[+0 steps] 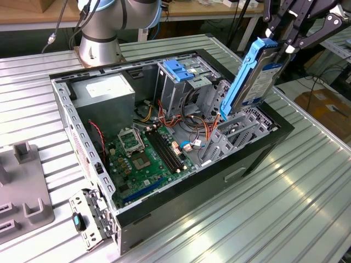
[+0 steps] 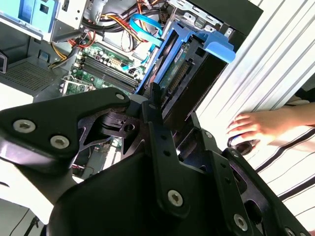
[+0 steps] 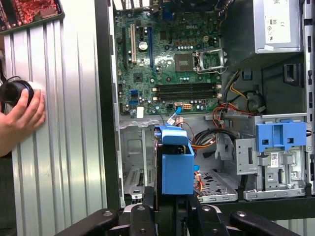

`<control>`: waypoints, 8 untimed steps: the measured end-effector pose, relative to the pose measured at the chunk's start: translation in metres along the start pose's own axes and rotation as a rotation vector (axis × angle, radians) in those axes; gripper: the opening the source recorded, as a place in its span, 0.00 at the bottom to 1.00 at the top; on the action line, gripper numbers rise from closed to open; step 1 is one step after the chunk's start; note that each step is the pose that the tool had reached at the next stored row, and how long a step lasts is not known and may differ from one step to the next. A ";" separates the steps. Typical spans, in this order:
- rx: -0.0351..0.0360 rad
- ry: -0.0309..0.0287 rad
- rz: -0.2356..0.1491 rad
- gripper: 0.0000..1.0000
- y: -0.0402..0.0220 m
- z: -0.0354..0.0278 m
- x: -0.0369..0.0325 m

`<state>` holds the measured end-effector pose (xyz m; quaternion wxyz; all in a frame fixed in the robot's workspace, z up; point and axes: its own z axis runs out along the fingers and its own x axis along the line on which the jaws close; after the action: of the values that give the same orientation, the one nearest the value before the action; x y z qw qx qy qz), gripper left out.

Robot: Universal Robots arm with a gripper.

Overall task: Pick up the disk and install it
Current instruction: 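Pick up the disk, then insert the disk into the insertion slot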

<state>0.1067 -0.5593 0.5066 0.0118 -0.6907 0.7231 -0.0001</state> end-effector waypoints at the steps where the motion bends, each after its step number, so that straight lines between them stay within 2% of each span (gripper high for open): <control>1: 0.0000 0.0000 0.000 0.35 -0.0001 0.0000 0.0008; 4: 0.0000 -0.0002 0.000 0.35 -0.0001 0.0017 0.0028; 8: 0.0000 0.0001 0.000 0.35 -0.0002 0.0120 0.0033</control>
<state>0.1069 -0.5624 0.4945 0.0118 -0.6907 0.7230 -0.0001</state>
